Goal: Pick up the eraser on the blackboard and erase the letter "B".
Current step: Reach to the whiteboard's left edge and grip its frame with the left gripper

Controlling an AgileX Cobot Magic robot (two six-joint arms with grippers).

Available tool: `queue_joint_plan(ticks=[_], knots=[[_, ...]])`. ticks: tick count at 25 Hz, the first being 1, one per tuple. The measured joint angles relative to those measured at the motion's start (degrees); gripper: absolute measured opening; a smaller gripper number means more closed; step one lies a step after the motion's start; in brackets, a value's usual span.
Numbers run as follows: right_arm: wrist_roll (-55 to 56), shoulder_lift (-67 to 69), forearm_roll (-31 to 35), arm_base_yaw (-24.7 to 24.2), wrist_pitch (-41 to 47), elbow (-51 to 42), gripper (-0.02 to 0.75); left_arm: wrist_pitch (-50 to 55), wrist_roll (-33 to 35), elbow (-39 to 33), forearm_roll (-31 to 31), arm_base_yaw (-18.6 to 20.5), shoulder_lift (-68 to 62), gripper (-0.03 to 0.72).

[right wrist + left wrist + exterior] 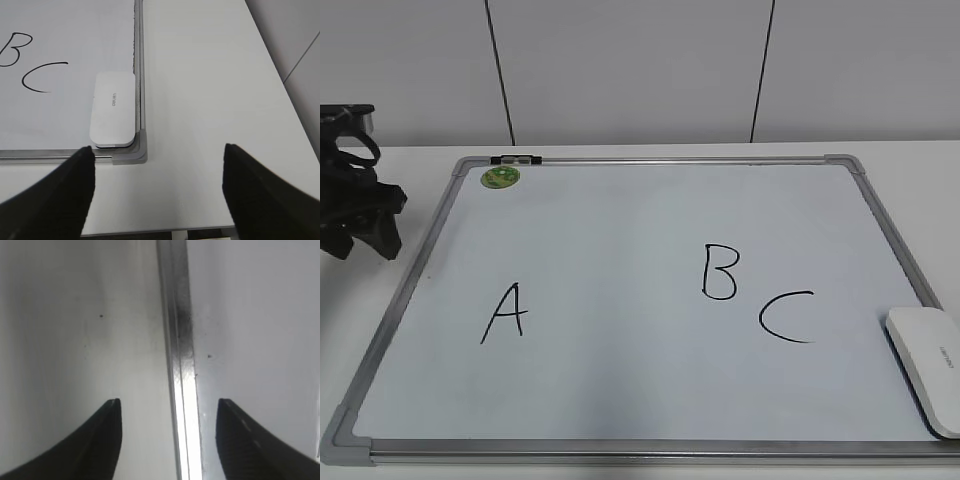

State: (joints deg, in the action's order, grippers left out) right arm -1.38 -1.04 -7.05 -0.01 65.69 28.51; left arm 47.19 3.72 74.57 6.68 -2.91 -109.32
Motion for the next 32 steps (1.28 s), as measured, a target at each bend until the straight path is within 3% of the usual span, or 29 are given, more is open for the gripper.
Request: queue_joint_plan(ticks=[16,32], knots=[[0.0,0.0,0.0,0.0,0.0,0.0,0.589,0.9,0.6,8.3,1.9,0.0,-11.2,0.300],[0.0,0.0,0.0,0.0,0.0,0.0,0.589,1.3,0.9,9.4,2.5,0.0,-13.8,0.209]])
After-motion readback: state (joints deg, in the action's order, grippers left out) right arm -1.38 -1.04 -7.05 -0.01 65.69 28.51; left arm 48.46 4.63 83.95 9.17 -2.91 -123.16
